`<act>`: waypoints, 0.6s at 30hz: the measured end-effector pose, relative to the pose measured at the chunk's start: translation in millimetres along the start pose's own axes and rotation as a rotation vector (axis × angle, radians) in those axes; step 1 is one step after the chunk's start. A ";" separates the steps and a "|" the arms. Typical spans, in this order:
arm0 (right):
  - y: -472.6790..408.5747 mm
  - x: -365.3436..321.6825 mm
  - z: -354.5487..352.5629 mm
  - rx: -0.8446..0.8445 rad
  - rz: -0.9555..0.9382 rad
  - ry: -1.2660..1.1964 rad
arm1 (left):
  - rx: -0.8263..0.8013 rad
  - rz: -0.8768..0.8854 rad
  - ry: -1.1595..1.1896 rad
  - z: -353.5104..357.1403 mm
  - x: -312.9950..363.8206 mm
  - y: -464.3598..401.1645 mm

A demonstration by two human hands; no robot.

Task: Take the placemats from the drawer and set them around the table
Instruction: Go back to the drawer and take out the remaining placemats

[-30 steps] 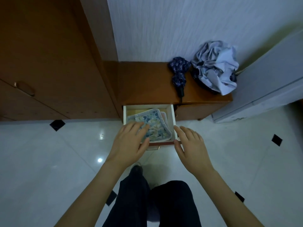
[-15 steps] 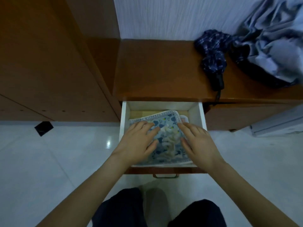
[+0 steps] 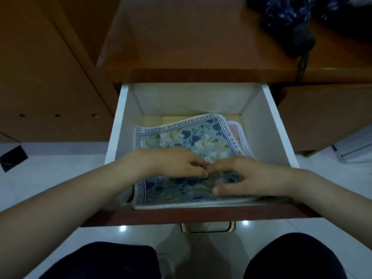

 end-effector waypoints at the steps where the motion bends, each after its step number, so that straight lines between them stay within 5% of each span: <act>1: -0.8 1.1 1.5 -0.041 0.008 -0.003 | 0.000 0.011 0.014 2.2 1.1 -0.9; 5: 3.3 0.0 4.8 -0.077 -0.005 -0.058 | -0.015 -0.020 0.102 4.8 7.1 4.1; 18: 15.4 -18.4 0.8 0.237 -0.242 0.104 | -0.079 -0.055 0.311 7.6 18.4 24.0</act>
Point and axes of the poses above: each hand's wrist, its own y-axis away from the middle knuckle, its own z-axis out of the palm, x = y × z, the point moved 1 cm from there along -y, towards the middle knuckle, and after that the axes turned 13 degrees about z, right-handed, at the moved point
